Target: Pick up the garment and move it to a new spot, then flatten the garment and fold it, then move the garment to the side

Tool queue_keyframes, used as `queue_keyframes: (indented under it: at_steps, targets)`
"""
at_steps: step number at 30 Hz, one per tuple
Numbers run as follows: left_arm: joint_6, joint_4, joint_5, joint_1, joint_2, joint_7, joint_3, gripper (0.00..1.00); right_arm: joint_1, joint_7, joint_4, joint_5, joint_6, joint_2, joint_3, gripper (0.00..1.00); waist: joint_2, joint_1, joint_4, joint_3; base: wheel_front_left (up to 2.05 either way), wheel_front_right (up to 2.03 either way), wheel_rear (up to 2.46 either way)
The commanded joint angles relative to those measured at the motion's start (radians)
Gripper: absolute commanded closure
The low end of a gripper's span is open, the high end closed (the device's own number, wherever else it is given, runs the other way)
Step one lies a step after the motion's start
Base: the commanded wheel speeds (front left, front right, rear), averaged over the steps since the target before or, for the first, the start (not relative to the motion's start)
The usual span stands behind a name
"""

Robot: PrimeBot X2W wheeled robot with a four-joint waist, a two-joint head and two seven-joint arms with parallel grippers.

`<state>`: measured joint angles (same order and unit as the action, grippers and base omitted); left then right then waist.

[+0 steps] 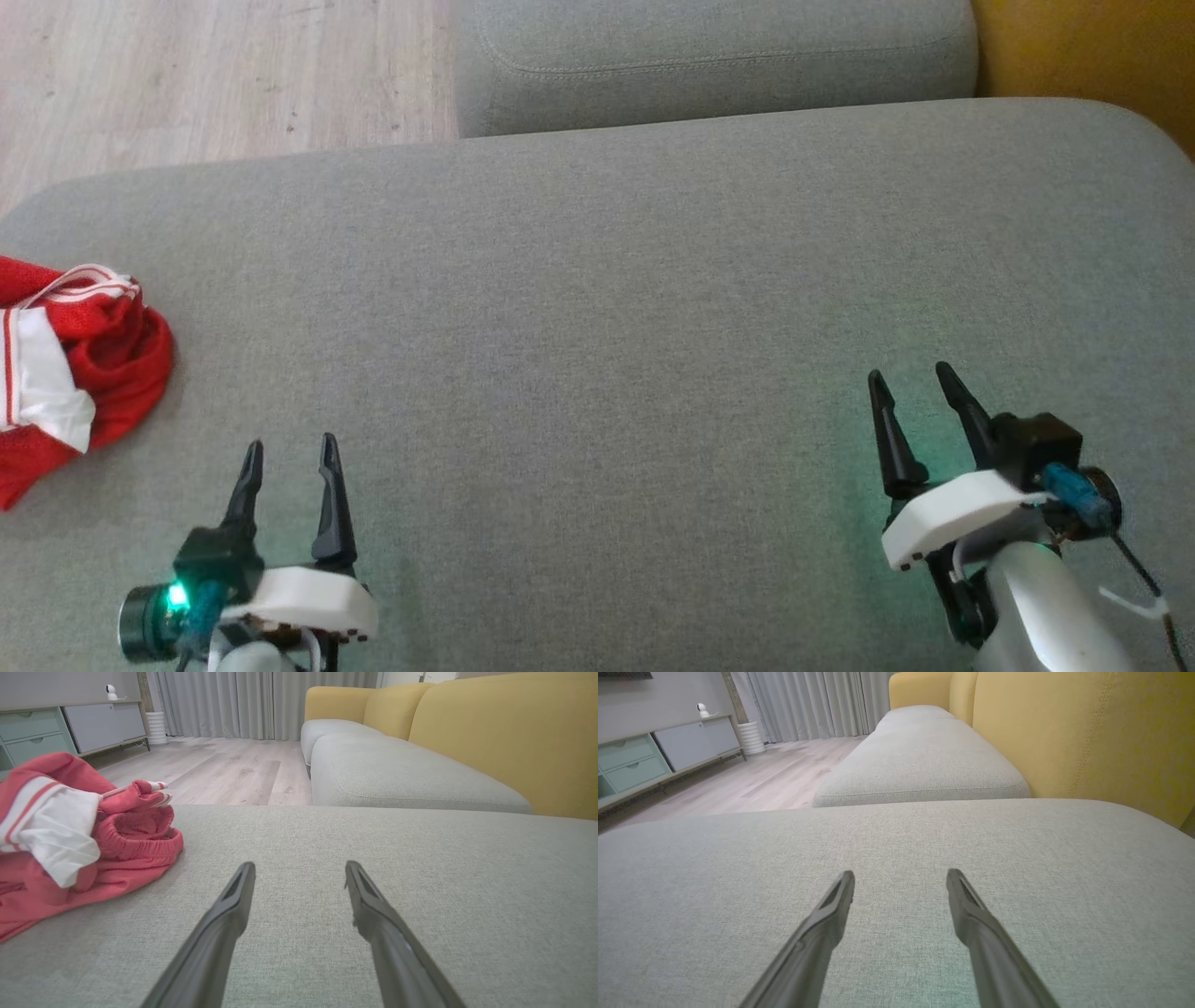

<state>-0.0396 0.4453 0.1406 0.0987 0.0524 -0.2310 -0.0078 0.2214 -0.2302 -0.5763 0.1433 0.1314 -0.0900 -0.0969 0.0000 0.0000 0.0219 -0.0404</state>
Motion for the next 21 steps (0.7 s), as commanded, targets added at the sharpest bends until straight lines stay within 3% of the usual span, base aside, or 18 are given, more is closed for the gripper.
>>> queue_keyframes:
  at_steps: [1, 6, 21]
  targets:
    - [0.006, -0.026, -0.036, 0.047, 0.012, -0.017, 0.03, 0.0, 0.053, -0.018, 0.02, -0.037, -0.001, 0.001, -0.026, 0.0, 0.0, 0.0, 0.0, -0.001, 0.0, 0.0, 0.0]
    - [0.009, -0.022, -0.092, 0.053, 0.009, -0.031, 0.032, 0.0, 0.062, -0.032, 0.012, -0.089, -0.001, 0.0, -0.03, 0.0, 0.0, 0.0, -0.003, -0.008, 0.0, 0.0, 0.0]
    - [0.009, -0.028, -0.09, 0.052, 0.004, -0.031, 0.053, 0.0, 0.07, -0.032, 0.019, -0.083, -0.001, -0.004, -0.052, 0.0, 0.0, 0.0, -0.044, -0.02, 0.0, 0.0, 0.0]
